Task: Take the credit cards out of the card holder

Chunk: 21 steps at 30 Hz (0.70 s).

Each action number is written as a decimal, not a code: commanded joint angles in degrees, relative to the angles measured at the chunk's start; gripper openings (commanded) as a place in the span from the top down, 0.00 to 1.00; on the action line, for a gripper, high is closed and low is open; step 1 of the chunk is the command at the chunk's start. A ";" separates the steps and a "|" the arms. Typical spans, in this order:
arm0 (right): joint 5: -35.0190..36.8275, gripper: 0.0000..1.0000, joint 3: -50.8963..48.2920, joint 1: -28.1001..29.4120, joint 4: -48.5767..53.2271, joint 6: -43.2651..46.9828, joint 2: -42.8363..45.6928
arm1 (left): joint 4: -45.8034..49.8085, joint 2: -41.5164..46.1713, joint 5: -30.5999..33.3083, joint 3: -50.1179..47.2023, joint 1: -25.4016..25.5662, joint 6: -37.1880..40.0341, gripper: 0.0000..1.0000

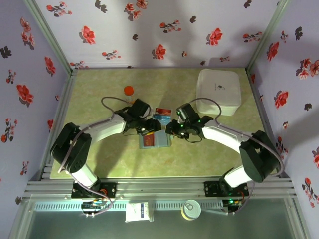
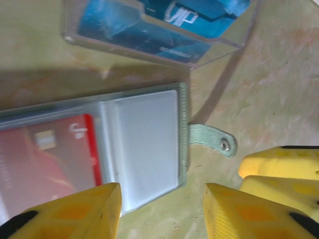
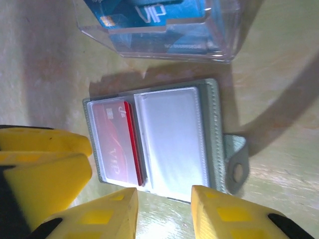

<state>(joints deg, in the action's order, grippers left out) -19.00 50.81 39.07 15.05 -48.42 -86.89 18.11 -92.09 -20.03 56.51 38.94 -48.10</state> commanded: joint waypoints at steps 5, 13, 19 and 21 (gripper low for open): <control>-2.48 0.68 8.42 4.46 0.21 1.67 -7.97 | 1.09 4.54 2.23 -8.96 -4.08 0.66 0.65; -3.51 0.68 10.92 5.49 -0.28 1.40 -12.47 | -1.29 3.34 1.62 -12.82 -5.98 0.97 0.86; -4.36 0.69 10.66 5.83 -1.78 0.66 -14.58 | -1.06 1.74 1.65 -12.31 -6.90 2.22 0.93; -5.10 0.71 10.43 5.84 -3.10 0.11 -15.30 | -0.87 1.52 1.61 -12.09 -7.31 2.69 0.94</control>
<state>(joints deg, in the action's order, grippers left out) -22.72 60.40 44.47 13.93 -48.03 -100.97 17.10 -89.78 -18.61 43.86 32.36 -47.37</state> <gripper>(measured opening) 0.293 0.066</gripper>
